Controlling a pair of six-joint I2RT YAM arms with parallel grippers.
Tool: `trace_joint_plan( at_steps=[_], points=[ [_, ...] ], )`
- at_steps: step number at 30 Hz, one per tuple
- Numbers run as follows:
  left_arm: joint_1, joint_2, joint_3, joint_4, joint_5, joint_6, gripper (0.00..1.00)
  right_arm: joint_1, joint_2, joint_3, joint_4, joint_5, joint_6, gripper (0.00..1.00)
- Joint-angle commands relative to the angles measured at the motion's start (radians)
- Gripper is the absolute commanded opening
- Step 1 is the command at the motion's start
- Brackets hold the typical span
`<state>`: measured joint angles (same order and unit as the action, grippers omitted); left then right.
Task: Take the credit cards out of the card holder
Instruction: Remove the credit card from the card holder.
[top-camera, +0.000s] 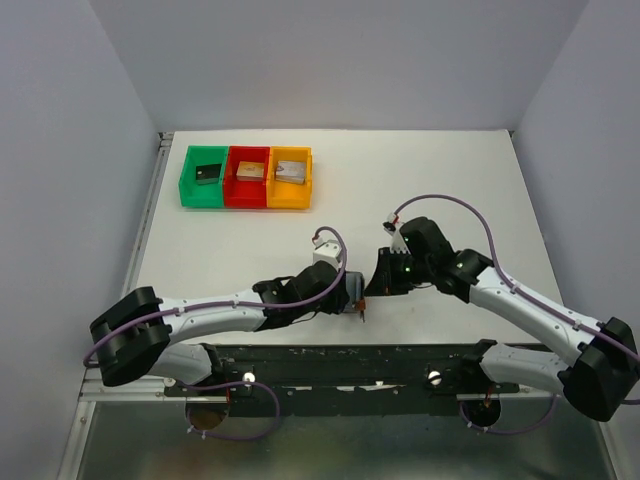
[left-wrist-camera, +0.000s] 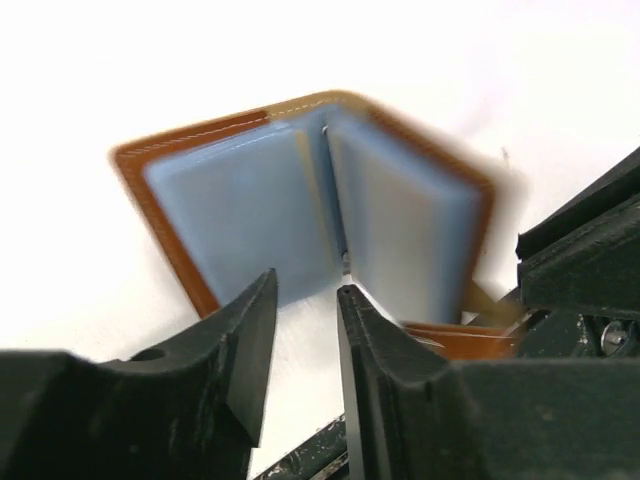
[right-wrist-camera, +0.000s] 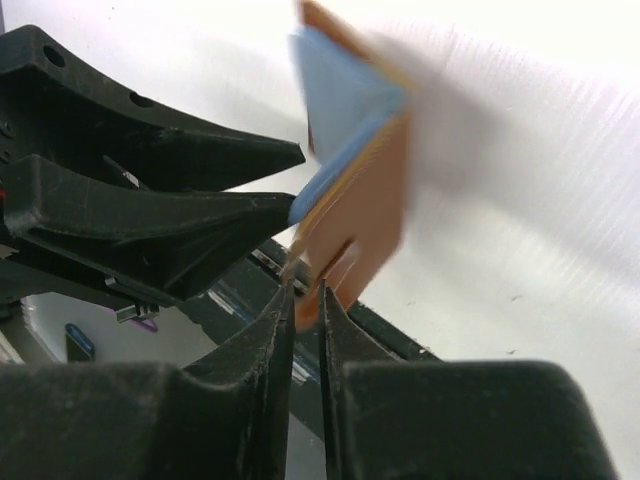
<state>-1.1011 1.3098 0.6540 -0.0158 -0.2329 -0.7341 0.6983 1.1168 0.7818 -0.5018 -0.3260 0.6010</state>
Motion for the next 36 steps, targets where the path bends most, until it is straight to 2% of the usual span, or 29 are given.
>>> trace_joint_plan(
  at_steps=[1, 12, 15, 20, 36],
  points=[
    [-0.003, 0.037, -0.005, -0.007, -0.025, -0.019, 0.41, 0.001, 0.028, -0.019, 0.022, -0.001, -0.015, 0.27],
    [-0.003, 0.1, 0.016, -0.012, -0.025, -0.016, 0.38, 0.001, 0.052, -0.026, -0.033, 0.093, -0.064, 0.5],
    [-0.005, 0.112, 0.027, -0.018, -0.026, -0.01, 0.38, 0.001, 0.061, -0.019, -0.052, 0.12, -0.073, 0.53],
    [-0.003, 0.123, 0.03, -0.003, -0.025, -0.004, 0.38, 0.001, 0.066, -0.018, -0.064, 0.176, -0.083, 0.67],
    [-0.002, 0.295, 0.216, 0.054, 0.059, 0.102, 0.44, 0.001, 0.08, -0.024, -0.058, 0.153, -0.072, 0.73]
  ],
)
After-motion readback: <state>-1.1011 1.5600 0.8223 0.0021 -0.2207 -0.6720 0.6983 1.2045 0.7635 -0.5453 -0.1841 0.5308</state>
